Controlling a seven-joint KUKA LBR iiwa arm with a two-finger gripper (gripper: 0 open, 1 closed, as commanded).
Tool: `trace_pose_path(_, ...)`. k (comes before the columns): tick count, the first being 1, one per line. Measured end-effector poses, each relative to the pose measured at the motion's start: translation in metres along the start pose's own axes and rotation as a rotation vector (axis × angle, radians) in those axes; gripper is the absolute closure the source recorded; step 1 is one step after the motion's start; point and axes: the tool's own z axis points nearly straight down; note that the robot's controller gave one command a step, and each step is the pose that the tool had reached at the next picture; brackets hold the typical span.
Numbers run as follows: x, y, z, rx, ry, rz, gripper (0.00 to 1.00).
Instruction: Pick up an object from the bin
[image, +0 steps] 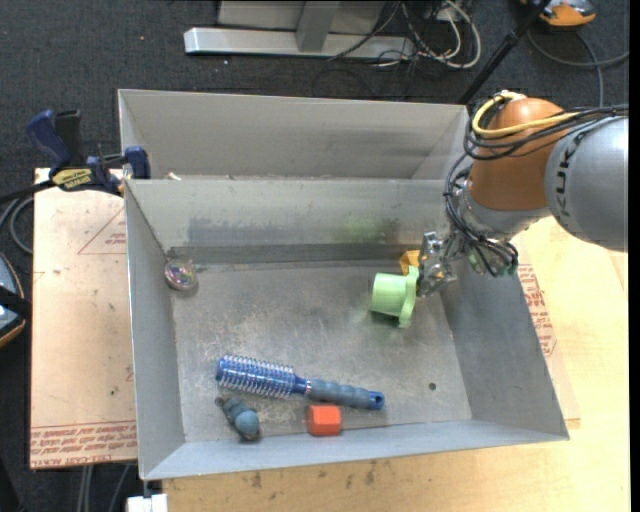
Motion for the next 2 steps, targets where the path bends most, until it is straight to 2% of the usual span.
trace_pose_path(1,0.0019,0.0164,-0.0025,0.000,0.005,-0.106,1.00)
trace_pose_path(2,0.0025,0.0163,-0.0047,-0.003,0.012,-0.106,0.00)
